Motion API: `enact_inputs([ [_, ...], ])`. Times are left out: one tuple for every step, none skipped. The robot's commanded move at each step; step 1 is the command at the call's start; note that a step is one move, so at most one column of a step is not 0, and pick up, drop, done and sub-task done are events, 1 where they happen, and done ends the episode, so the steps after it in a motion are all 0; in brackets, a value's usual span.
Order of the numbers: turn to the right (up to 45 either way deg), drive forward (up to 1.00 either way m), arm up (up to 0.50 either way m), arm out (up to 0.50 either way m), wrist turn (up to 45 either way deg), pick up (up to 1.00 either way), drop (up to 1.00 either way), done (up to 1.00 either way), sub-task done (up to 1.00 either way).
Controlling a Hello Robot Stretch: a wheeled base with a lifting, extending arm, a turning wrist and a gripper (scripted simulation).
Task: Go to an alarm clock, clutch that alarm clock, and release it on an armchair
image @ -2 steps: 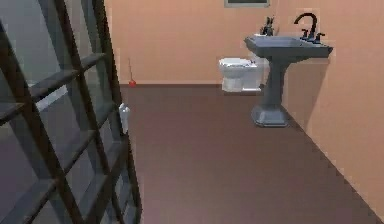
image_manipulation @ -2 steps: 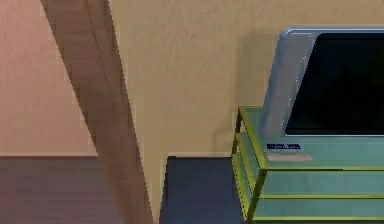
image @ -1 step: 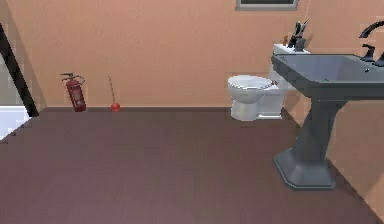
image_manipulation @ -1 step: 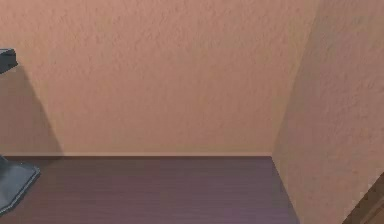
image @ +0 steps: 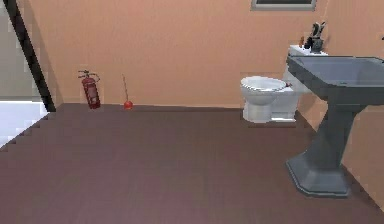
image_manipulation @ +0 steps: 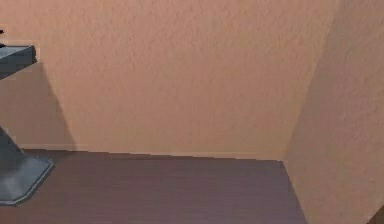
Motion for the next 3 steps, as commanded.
enact_inputs([
  [0.0, 0.25, 0.0, 0.0, 0.0, 0.0, 0.0, 0.0, 0.0],
  [-42.0, 0.0, 0.0, 0.0, 0.0, 0.0, 0.0, 0.0, 0.0],
  [0.0, 1.0, 0.0, 0.0, 0.0, 0.0, 0.0, 0.0, 0.0],
])
